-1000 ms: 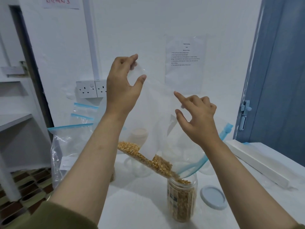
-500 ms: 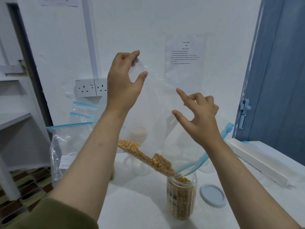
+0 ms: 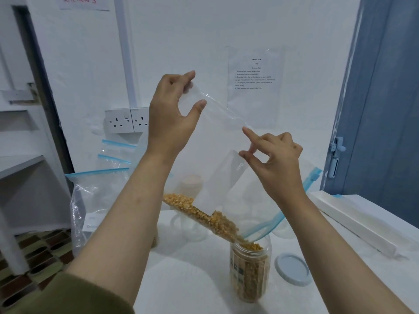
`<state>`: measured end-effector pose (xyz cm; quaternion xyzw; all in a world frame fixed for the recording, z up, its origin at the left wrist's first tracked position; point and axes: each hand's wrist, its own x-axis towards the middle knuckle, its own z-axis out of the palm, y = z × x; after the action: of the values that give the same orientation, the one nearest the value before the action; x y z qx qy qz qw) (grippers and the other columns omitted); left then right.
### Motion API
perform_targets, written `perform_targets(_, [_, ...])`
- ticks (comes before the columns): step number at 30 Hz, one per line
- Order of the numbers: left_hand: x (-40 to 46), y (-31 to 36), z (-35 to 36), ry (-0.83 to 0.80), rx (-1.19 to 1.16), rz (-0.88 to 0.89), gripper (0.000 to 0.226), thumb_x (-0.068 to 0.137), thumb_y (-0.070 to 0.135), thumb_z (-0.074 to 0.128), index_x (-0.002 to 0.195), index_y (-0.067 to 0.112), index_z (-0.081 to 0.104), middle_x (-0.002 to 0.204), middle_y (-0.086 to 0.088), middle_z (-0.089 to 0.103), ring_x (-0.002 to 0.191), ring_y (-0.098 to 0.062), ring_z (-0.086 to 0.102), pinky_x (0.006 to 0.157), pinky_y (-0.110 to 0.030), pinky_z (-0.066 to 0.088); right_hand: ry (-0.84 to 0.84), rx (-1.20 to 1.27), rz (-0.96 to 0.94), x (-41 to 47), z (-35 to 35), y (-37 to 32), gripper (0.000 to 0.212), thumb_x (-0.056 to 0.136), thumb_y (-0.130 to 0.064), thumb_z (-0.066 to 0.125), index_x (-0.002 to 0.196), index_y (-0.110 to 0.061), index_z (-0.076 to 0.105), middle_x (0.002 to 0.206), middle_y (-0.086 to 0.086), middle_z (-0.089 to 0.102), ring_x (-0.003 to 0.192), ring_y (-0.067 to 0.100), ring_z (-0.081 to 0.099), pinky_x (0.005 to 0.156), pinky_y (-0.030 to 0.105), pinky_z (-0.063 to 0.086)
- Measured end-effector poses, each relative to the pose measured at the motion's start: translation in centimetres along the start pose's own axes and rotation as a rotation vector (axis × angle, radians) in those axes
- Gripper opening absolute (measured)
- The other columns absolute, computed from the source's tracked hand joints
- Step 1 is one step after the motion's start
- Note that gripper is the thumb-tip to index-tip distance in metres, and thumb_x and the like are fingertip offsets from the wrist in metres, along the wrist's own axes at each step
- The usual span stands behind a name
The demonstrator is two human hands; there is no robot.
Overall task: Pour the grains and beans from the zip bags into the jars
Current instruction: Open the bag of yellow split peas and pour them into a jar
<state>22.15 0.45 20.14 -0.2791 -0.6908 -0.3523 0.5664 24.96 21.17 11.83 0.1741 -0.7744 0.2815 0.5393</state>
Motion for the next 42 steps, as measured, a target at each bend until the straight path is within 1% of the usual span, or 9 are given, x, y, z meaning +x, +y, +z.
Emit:
perform_targets(7, [-0.9, 0.1, -0.2, 0.052, -0.018, 0.035, 0.046, 0.088, 0.023, 0.074, 0.128, 0.006, 0.061, 0.11, -0.003, 0.053, 0.099, -0.004, 0.053, 0.092, -0.011, 0.04, 0.055, 0.002, -0.043, -0.6, 0.1, 0.0, 0.043, 0.088, -0.029, 0.069, 0.13, -0.029, 0.064, 0.09, -0.014, 0.062, 0.09, 0.008, 0.035, 0.081, 0.037, 0.023])
perform_targets(13, [-1.8, -0.3, -0.6, 0.072, 0.031, 0.027, 0.045, 0.093, 0.022, 0.068, 0.133, 0.005, 0.056, 0.111, -0.009, 0.059, 0.1, 0.004, 0.049, 0.094, -0.011, 0.039, 0.087, -0.019, -0.08, -1.1, 0.1, 0.0, 0.044, 0.087, -0.028, 0.072, 0.131, -0.03, 0.063, 0.094, -0.02, 0.058, 0.092, 0.008, 0.035, 0.081, 0.037, 0.025])
perform_targets(17, [-2.6, -0.9, -0.6, 0.081, 0.093, 0.0, 0.053, 0.094, 0.027, 0.065, 0.141, 0.01, 0.049, 0.118, -0.003, 0.057, 0.11, -0.011, 0.052, 0.104, -0.039, 0.042, 0.096, -0.028, -0.089, -1.1, 0.3, -0.1, 0.046, 0.087, -0.028, 0.073, 0.131, -0.03, 0.062, 0.095, -0.021, 0.056, 0.092, 0.007, 0.035, 0.081, 0.036, 0.024])
perform_targets(23, [-7.3, -1.4, -0.5, 0.098, 0.299, -0.109, 0.06, 0.098, 0.044, 0.055, 0.152, 0.025, 0.036, 0.154, -0.01, 0.03, 0.144, -0.022, 0.026, 0.114, -0.033, 0.01, 0.098, -0.037, -0.082, -1.2, 0.3, -0.2, 0.045, 0.088, -0.029, 0.071, 0.131, -0.028, 0.063, 0.097, -0.013, 0.063, 0.092, 0.013, 0.04, 0.082, 0.035, 0.023])
perform_targets(27, [-13.2, -2.7, -0.3, 0.016, 0.379, -0.196, 0.057, 0.098, 0.047, 0.051, 0.151, 0.03, 0.036, 0.161, -0.012, 0.01, 0.15, -0.029, 0.009, 0.117, -0.047, 0.004, 0.102, -0.068, -0.075, -1.3, 0.3, -0.3, 0.044, 0.088, -0.028, 0.073, 0.131, -0.027, 0.064, 0.098, -0.011, 0.065, 0.092, 0.016, 0.042, 0.082, 0.035, 0.022])
perform_targets(31, [-18.8, -3.6, -0.1, -0.001, 0.396, -0.356, 0.065, 0.095, 0.049, 0.052, 0.152, 0.026, 0.032, 0.162, -0.016, 0.001, 0.151, -0.035, 0.004, 0.118, -0.047, 0.004, 0.126, -0.112, -0.085, -1.4, 0.2, -0.8, 0.043, 0.088, -0.028, 0.073, 0.13, -0.026, 0.065, 0.098, -0.009, 0.066, 0.09, 0.02, 0.043, 0.081, 0.035, 0.022])
perform_targets(37, [-20.5, -2.1, 0.6, 0.027, -0.05, -0.761, 0.08, 0.089, 0.06, 0.058, 0.154, 0.042, 0.015, 0.162, 0.005, -0.017, 0.151, -0.018, 0.002, 0.112, -0.035, 0.024, 0.142, -0.128, -0.084, -1.7, -0.1, -1.1, 0.043, 0.09, -0.03, 0.071, 0.132, -0.026, 0.063, 0.101, -0.006, 0.067, 0.091, 0.024, 0.046, 0.081, 0.037, 0.025])
perform_targets(39, [-19.8, -1.3, 0.7, 0.025, -0.216, -0.884, 0.084, 0.085, 0.053, 0.058, 0.151, 0.049, 0.007, 0.163, 0.008, -0.012, 0.149, -0.014, 0.012, 0.107, -0.03, 0.028, 0.139, -0.124, -0.081, -1.7, -0.2, -1.1, 0.043, 0.09, -0.031, 0.07, 0.132, -0.027, 0.062, 0.101, -0.006, 0.067, 0.091, 0.023, 0.046, 0.082, 0.036, 0.024])
perform_targets(42, [-19.3, -1.2, 0.6, 0.024, -0.424, -0.945, 0.088, 0.084, 0.055, 0.059, 0.148, 0.058, 0.0, 0.164, 0.006, 0.011, 0.147, -0.014, 0.024, 0.116, -0.038, 0.028, 0.129, -0.114, -0.079, -1.8, -0.2, -1.2, 0.043, 0.091, -0.032, 0.068, 0.133, -0.029, 0.061, 0.102, -0.007, 0.066, 0.092, 0.023, 0.046, 0.083, 0.036, 0.025])
